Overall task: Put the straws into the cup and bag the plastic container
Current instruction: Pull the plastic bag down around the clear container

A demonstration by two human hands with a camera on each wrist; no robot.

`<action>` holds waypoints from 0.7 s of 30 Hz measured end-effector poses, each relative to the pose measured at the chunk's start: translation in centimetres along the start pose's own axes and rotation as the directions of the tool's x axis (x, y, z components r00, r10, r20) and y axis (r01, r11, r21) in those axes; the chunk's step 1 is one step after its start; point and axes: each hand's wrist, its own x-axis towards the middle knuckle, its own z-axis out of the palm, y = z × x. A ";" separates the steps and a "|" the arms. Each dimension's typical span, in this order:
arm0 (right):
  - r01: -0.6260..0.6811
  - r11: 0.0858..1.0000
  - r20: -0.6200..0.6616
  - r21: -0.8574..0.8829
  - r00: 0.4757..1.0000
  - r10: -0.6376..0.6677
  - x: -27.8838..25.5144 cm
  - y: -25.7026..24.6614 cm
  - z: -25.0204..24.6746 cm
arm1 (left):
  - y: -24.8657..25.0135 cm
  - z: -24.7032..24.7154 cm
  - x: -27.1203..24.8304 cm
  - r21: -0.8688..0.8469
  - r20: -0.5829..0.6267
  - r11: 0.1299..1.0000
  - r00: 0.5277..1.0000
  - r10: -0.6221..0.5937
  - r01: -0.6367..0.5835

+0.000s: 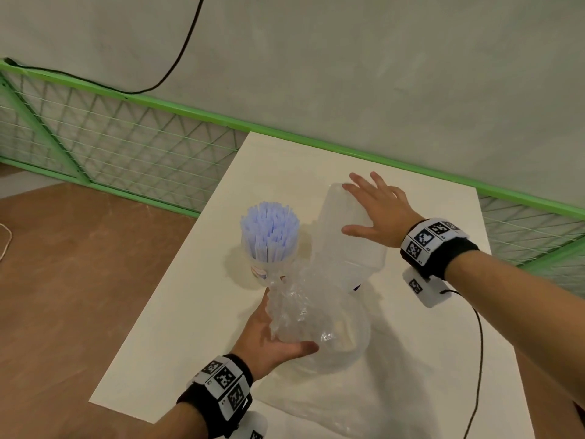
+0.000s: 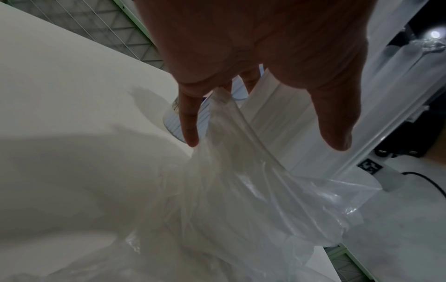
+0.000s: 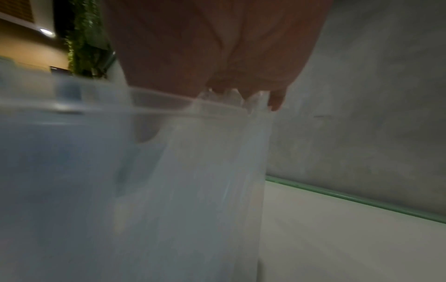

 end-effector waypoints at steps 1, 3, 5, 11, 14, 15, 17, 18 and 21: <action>-0.018 0.999 -0.015 0.048 1.000 0.019 0.4 0.0 -0.1 | 0.0 0.0 0.0 0.014 -0.001 1.000 1.000 0.004 -0.004; -0.028 0.993 -0.001 0.111 1.000 0.028 1.1 0.0 -0.1 | 0.0 0.0 0.0 0.033 -0.003 0.999 1.000 0.001 -0.001; -0.039 0.994 0.021 0.098 0.999 0.037 1.7 -0.1 -0.1 | -0.1 -0.1 0.0 0.034 -0.001 0.999 1.000 -0.004 0.004; -0.120 0.986 -0.035 0.116 0.991 0.125 2.8 0.4 -0.9 | -0.4 0.0 0.1 0.048 -0.010 0.999 1.000 -0.016 0.017; -0.068 0.987 0.049 0.148 0.997 0.061 2.7 0.0 -0.9 | -0.3 -0.1 0.0 0.041 -0.007 0.999 1.000 -0.028 0.028; -0.072 0.983 0.030 0.167 0.997 0.068 2.7 -0.2 -0.9 | -0.2 0.0 0.0 0.041 -0.009 0.999 1.000 -0.024 0.024; -0.103 0.975 -0.030 0.197 0.993 0.111 3.1 -0.5 -0.4 | 0.0 0.0 0.1 0.049 -0.012 0.999 1.000 -0.011 0.012; -0.105 0.975 -0.057 0.196 0.991 0.118 3.2 -0.5 -0.1 | 0.0 0.0 0.1 0.057 -0.014 0.998 1.000 -0.006 0.007; -0.064 0.956 -0.135 0.286 0.985 0.107 3.3 0.2 0.1 | 0.0 0.0 0.2 0.056 -0.022 0.998 1.000 -0.005 0.006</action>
